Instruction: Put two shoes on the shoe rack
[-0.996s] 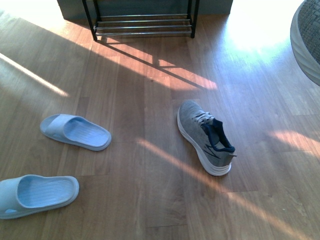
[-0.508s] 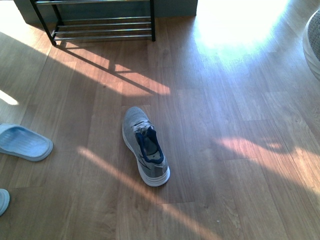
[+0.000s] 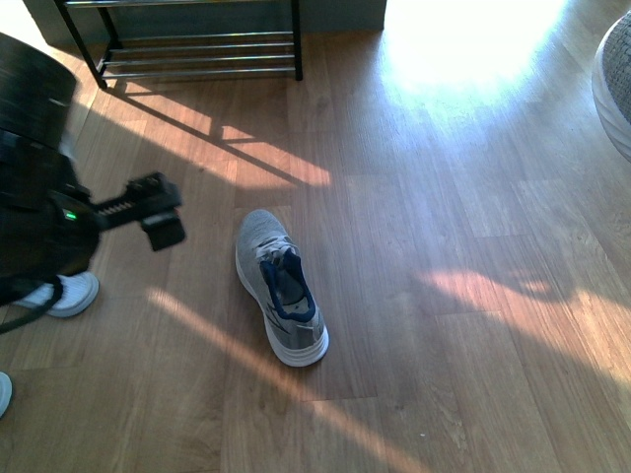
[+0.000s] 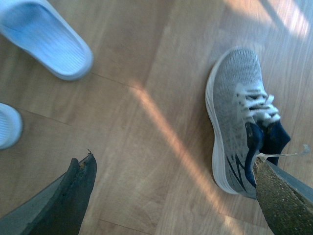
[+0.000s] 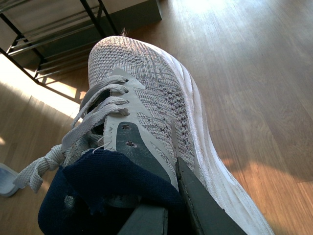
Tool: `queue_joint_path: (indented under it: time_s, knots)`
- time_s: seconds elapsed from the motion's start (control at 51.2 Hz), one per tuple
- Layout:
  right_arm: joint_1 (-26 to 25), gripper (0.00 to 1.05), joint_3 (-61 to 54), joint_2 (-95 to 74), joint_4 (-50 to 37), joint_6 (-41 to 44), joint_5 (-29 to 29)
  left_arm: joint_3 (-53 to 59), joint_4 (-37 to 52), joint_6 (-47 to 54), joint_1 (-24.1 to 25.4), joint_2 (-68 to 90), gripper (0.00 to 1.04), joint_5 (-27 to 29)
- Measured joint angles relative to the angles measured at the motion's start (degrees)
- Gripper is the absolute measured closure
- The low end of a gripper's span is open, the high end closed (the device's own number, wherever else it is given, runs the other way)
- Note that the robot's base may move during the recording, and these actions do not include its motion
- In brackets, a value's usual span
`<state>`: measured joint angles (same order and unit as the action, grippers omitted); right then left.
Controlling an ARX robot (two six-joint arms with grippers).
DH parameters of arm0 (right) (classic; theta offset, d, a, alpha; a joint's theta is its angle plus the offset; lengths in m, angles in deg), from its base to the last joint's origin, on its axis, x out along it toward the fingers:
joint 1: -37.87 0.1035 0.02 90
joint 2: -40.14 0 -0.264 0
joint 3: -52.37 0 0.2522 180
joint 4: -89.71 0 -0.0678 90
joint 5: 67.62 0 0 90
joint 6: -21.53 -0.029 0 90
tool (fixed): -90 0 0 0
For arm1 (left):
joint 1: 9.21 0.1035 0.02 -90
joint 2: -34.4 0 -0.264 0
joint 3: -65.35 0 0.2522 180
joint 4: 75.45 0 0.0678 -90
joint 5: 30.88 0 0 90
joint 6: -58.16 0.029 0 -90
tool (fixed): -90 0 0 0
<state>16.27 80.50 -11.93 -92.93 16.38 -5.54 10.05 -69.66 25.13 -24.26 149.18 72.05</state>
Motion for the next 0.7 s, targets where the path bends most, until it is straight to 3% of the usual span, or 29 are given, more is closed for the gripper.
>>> queue_joint_path:
  time_s: [0.215, 0.703]
  knots:
    - [0.0, 1.03, 0.0, 0.0, 0.0, 0.0, -0.2, -13.8, 2.3, 3.3, -3.2, 22.9, 0.09, -11.8]
    - [0.0, 1.03, 0.0, 0.0, 0.0, 0.0, -0.2, -38.8, -6.9, 6.2, -6.1, 44.1, 0.09, -14.8]
